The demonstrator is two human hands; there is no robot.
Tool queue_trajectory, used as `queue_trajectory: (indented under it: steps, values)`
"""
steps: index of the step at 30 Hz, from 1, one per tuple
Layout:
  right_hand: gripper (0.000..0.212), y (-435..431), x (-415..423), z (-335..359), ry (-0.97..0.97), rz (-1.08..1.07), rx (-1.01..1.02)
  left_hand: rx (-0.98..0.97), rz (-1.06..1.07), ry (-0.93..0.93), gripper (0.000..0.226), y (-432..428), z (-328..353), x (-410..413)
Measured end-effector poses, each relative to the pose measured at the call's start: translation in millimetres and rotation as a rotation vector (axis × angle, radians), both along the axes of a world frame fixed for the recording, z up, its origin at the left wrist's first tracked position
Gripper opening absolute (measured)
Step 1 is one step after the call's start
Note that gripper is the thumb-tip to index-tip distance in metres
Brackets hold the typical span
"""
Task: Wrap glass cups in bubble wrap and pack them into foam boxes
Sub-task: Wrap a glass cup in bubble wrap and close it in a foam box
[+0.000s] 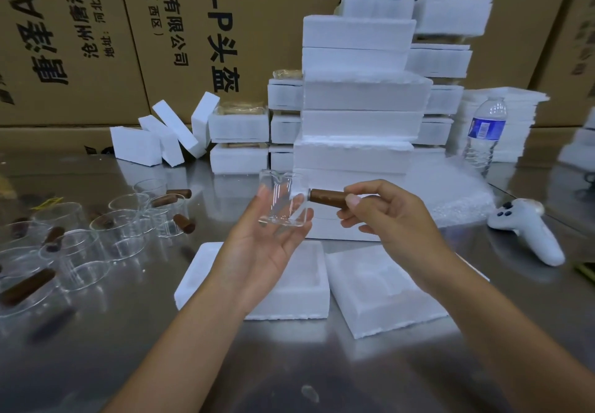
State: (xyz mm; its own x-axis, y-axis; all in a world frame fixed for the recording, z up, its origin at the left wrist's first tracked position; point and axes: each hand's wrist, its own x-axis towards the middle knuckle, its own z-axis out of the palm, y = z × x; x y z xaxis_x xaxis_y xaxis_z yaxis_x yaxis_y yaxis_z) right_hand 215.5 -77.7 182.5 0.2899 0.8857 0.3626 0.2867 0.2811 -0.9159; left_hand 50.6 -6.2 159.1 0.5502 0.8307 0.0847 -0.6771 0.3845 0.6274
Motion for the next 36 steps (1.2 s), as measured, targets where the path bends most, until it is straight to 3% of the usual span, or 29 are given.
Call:
queue_trajectory:
  steps: [7, 12, 15, 18, 21, 29, 33, 36]
  values:
    - [0.009, -9, 39, 12, -0.024, -0.12, 0.013, -0.025, 0.006, -0.074, 0.037, 3, -3, -5]
    - [0.013, 4, 88, 11, -0.065, -0.421, 0.007, -0.02, 0.003, -0.065, 0.037, 1, -2, -5]
    - [0.01, 25, 117, 3, -0.168, -0.536, -0.134, -0.004, -0.014, -0.064, 0.052, 0, -1, -5]
    - [0.014, 44, 140, -8, -0.407, -0.53, -0.391, 0.008, -0.025, -0.049, 0.072, 1, -1, -4]
    - [0.019, 53, 148, -21, -0.521, -0.486, -0.572, 0.025, -0.034, -0.045, 0.065, 2, -1, -3]
    - [0.027, 59, 145, -34, -0.62, -0.529, -0.642, 0.055, -0.045, -0.037, 0.07, 0, -1, 0]
    - [0.011, 57, 145, -35, -0.606, -0.539, -0.7, 0.058, -0.049, -0.057, 0.068, 1, -1, -1]
    - [0.021, 56, 149, -33, -0.573, -0.571, -0.685, 0.061, -0.049, -0.059, 0.068, 2, -1, -2]
